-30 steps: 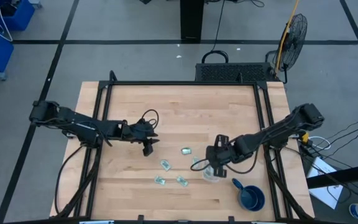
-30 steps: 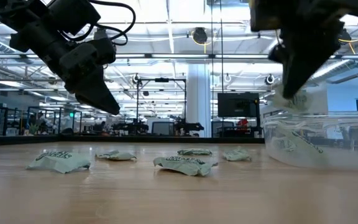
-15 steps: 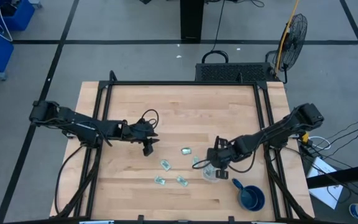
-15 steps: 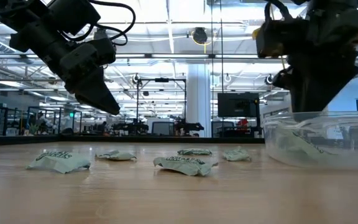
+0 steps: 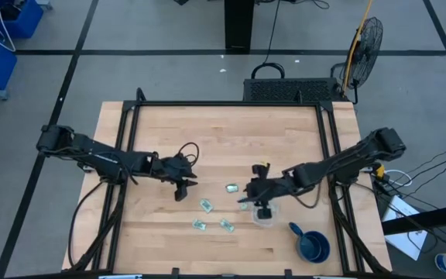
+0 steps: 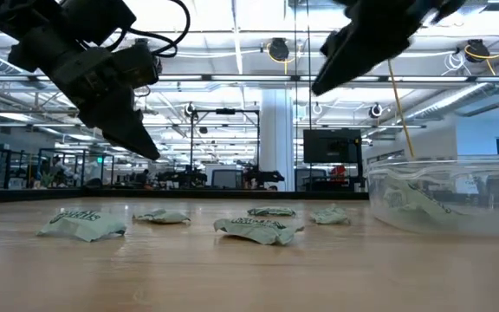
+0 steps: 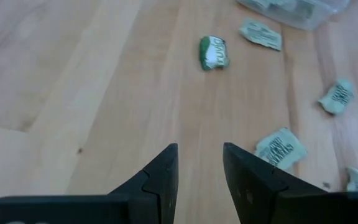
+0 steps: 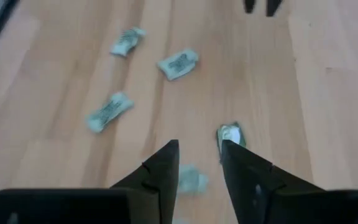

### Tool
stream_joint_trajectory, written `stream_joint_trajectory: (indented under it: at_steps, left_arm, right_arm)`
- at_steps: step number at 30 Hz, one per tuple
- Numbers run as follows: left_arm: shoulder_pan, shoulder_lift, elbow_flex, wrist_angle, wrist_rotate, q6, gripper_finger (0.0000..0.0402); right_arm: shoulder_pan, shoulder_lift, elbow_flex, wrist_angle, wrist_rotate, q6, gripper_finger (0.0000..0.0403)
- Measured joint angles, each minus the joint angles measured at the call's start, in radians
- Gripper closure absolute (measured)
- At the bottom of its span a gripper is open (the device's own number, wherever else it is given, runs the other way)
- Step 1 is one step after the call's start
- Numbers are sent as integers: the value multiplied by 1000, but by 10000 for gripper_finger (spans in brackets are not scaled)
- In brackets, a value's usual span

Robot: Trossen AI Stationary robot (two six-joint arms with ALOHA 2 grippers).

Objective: Pick and place Stevia / Truvia into bins
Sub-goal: Put the truvia packet into the transparent container

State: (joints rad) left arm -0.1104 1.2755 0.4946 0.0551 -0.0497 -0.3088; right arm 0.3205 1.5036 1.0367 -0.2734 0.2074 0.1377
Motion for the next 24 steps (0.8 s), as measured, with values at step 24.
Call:
stream_joint_trajectory:
  at_steps: [24]
  left_arm:
    - [-16, 0, 1, -4, -4, 18, 268]
  right_arm:
    - [-221, 372, 1, 201, -208, -129, 203]
